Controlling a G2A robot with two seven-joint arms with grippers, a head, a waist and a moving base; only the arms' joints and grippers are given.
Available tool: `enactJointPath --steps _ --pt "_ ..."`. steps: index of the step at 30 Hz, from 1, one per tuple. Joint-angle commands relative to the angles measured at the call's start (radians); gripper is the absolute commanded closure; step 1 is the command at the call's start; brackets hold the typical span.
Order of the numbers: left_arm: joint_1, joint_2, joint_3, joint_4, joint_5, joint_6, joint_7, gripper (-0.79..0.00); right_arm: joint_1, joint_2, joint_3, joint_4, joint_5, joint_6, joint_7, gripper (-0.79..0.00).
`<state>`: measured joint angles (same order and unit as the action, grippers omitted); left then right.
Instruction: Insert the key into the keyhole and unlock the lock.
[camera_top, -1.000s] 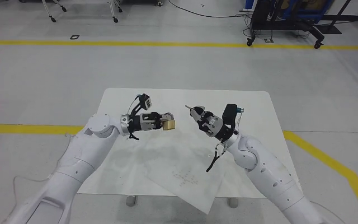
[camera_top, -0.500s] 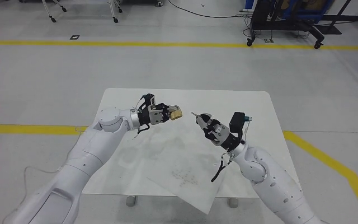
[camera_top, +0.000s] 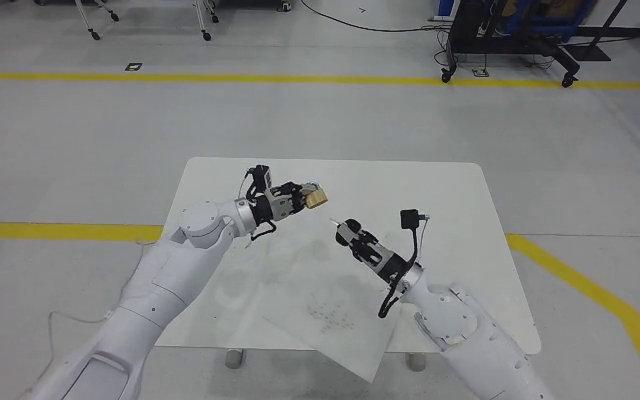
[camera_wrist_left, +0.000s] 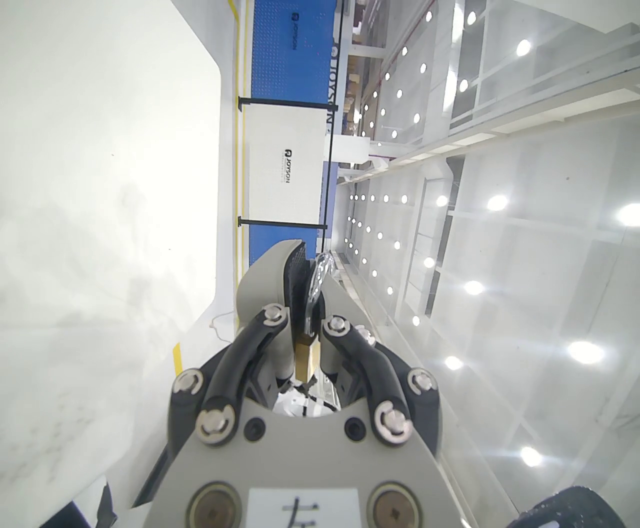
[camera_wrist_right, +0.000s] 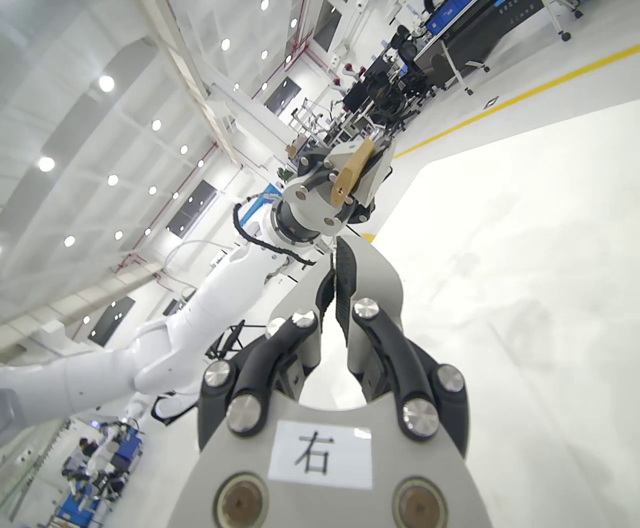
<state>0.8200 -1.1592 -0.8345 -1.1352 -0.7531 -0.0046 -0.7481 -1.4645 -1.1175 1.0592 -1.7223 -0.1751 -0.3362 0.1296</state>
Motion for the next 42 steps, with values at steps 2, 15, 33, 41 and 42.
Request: enactJointPath --steps 2,15,33,41,42 --pt "0.013 0.001 -0.007 -0.022 0.021 0.016 0.049 0.0 -0.026 0.0 0.002 -0.03 0.003 0.014 -0.011 0.0" --pt "0.057 -0.01 -0.039 -0.06 -0.055 -0.046 0.047 0.0 -0.021 -0.02 -0.032 -0.048 -0.022 -0.016 -0.165 0.0" --pt "0.104 -0.038 -0.056 -0.109 0.062 -0.228 0.121 0.0 0.036 -0.111 -0.195 0.065 -0.044 -0.058 -0.492 0.0" --pt "0.132 -0.039 -0.081 -0.145 0.135 -0.247 0.154 0.0 0.039 -0.131 -0.196 0.088 -0.019 -0.068 -0.517 0.0" --pt "0.136 -0.039 -0.084 -0.152 0.139 -0.245 0.156 0.0 0.04 -0.134 -0.194 0.091 -0.012 -0.063 -0.514 0.0"
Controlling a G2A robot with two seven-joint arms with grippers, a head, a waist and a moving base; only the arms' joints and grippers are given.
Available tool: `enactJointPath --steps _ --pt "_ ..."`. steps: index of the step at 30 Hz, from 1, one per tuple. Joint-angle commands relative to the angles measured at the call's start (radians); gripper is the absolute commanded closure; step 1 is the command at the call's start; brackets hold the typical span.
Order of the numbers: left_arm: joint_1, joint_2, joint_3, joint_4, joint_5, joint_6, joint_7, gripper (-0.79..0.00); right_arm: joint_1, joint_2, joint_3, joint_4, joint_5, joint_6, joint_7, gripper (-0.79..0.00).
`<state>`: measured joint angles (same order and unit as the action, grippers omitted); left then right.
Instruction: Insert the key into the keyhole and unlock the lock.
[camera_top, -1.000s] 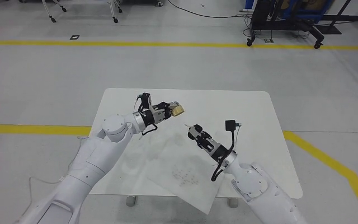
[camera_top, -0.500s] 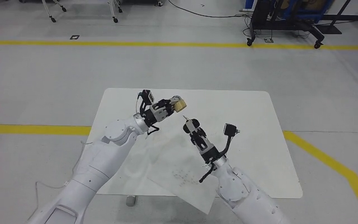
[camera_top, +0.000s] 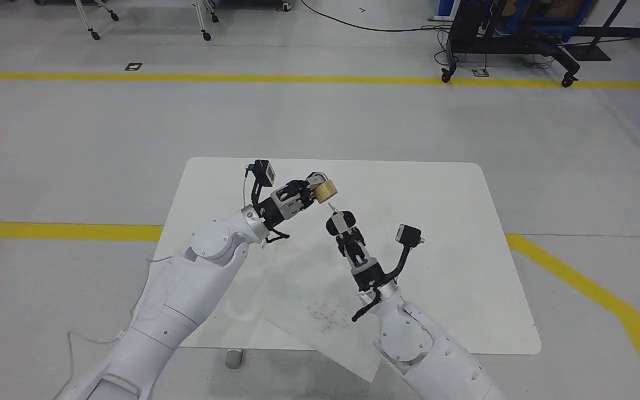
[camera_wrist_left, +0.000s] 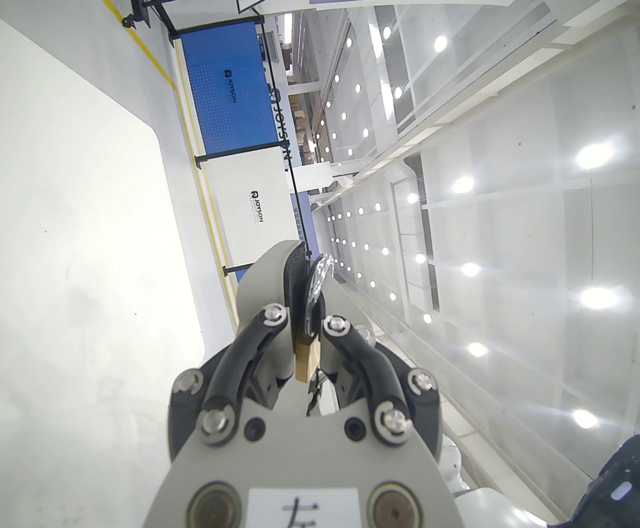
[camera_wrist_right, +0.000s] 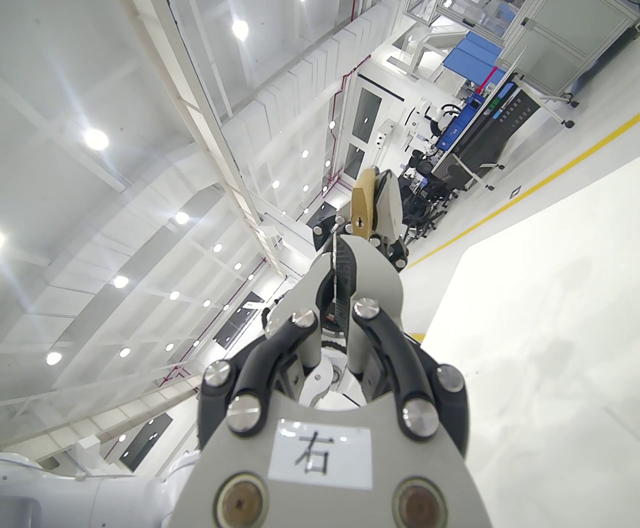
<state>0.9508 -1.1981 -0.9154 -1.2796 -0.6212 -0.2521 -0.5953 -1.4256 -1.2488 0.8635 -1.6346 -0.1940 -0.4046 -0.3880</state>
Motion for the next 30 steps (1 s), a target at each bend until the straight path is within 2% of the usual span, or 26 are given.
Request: enactJointPath --steps 1,15,30 --pt "0.009 0.0 -0.006 -0.012 0.011 0.004 0.003 0.0 0.004 -0.004 0.003 0.006 0.011 0.012 0.007 0.0" --pt "0.04 -0.003 -0.046 -0.053 0.071 0.01 0.001 0.0 -0.003 -0.026 0.032 0.014 0.018 0.021 0.017 0.0" --pt "0.068 -0.009 -0.072 -0.094 0.174 -0.003 0.056 0.0 -0.017 -0.045 0.047 0.009 -0.005 0.034 0.051 0.0"
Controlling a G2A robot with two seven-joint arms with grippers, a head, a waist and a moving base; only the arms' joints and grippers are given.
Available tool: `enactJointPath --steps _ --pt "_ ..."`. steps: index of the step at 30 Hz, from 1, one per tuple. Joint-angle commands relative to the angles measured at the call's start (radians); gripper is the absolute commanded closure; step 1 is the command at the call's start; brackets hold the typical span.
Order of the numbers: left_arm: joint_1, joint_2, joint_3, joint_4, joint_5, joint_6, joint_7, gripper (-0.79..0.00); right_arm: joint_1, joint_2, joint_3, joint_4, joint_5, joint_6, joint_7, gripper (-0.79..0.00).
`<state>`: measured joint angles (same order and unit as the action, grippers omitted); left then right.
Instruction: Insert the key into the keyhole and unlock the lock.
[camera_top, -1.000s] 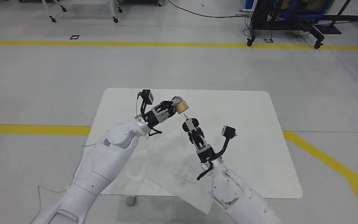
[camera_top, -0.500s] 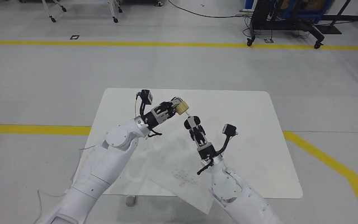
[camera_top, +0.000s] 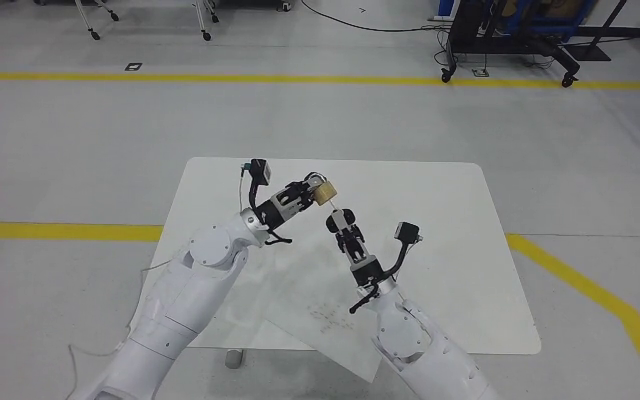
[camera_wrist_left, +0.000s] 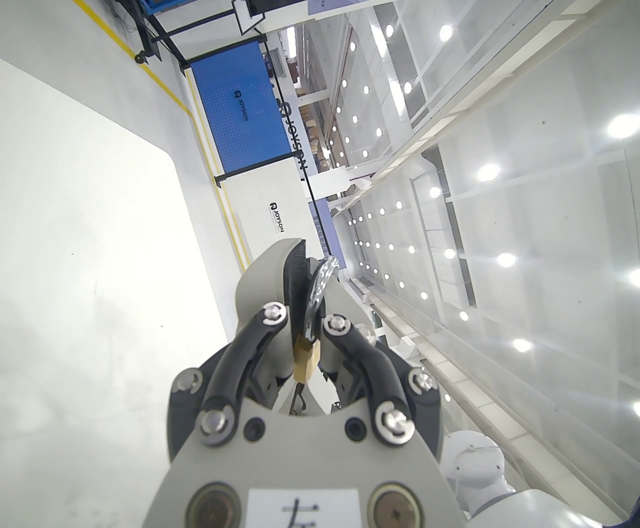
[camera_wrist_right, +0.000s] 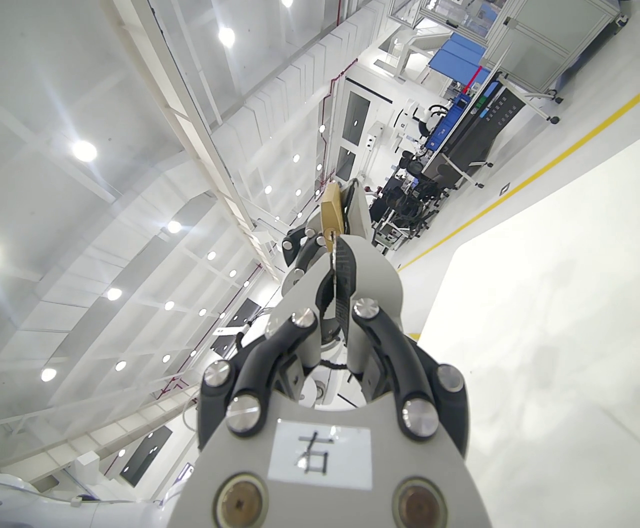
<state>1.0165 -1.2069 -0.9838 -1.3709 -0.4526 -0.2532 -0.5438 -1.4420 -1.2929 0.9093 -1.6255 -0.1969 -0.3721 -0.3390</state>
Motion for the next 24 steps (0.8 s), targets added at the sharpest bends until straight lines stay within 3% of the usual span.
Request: enactJointPath --steps 1,24 --pt "0.005 -0.001 -0.006 -0.005 0.01 -0.003 0.007 0.0 -0.001 -0.003 0.002 0.0 -0.004 0.002 0.003 0.0" --pt "0.026 -0.012 -0.031 -0.027 0.06 0.014 -0.002 0.0 -0.032 -0.024 0.033 -0.017 -0.036 0.008 0.039 0.0"
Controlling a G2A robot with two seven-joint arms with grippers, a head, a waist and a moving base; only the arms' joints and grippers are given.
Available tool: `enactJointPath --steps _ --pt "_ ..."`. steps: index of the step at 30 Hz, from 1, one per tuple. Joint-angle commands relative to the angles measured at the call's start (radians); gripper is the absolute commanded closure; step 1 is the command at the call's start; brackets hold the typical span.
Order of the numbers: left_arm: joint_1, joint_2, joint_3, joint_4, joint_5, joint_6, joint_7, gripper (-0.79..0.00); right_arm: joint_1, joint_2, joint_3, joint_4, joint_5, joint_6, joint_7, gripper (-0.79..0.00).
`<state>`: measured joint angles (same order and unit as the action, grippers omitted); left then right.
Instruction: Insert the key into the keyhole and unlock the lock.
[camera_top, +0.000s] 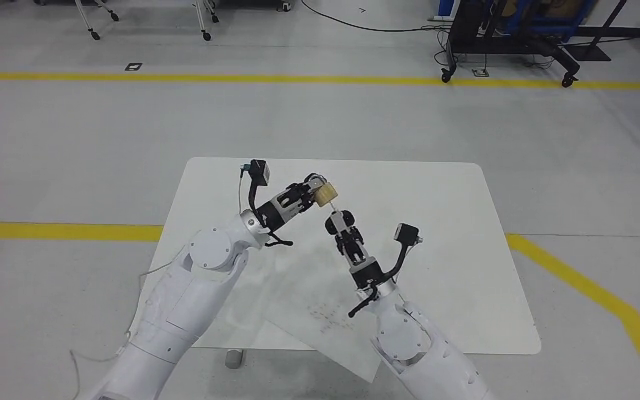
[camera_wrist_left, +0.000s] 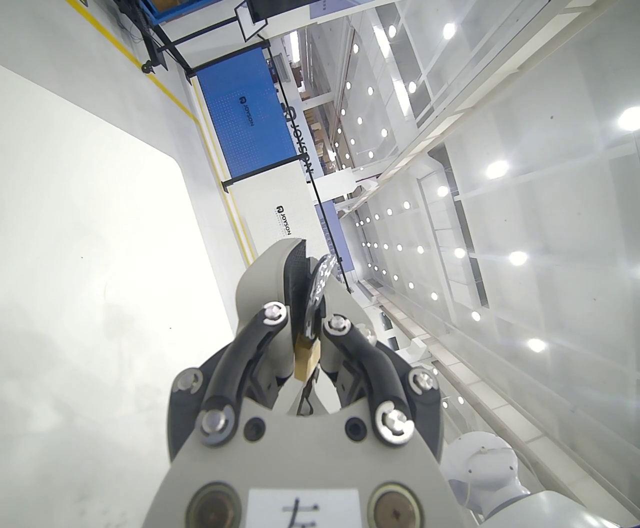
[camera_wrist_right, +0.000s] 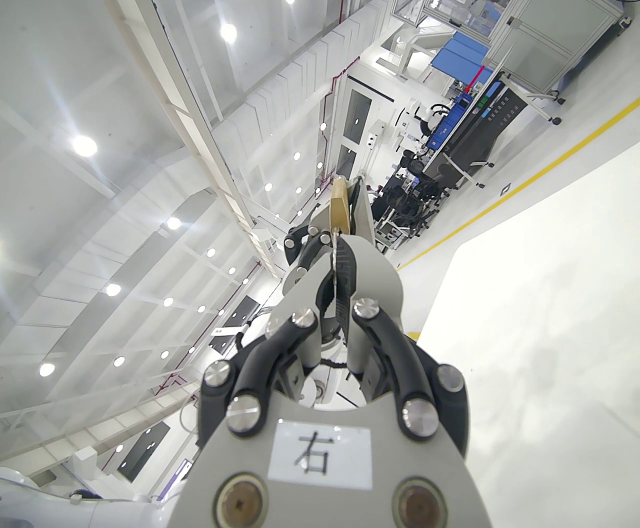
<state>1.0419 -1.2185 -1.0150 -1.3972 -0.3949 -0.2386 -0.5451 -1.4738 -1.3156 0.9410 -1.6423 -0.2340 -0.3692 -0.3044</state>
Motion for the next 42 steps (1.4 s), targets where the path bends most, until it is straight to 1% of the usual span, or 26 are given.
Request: enactJointPath --steps 1,17,26,42 --pt "0.0 -0.001 0.0 -0.001 0.005 0.0 -0.001 0.0 0.0 -0.002 0.001 -0.001 0.002 0.009 0.009 0.0" --pt "0.0 -0.009 -0.018 0.007 0.031 0.005 -0.014 0.0 -0.004 -0.015 0.013 0.0 -0.009 0.02 0.056 0.0" --pt "-0.001 -0.006 -0.038 0.008 0.079 -0.005 -0.048 0.0 -0.029 -0.009 0.04 -0.04 -0.06 0.092 0.146 0.0" --pt "-0.003 -0.012 -0.036 0.008 0.107 0.008 -0.077 0.0 -0.04 -0.015 0.058 -0.05 -0.069 0.098 0.161 0.0"
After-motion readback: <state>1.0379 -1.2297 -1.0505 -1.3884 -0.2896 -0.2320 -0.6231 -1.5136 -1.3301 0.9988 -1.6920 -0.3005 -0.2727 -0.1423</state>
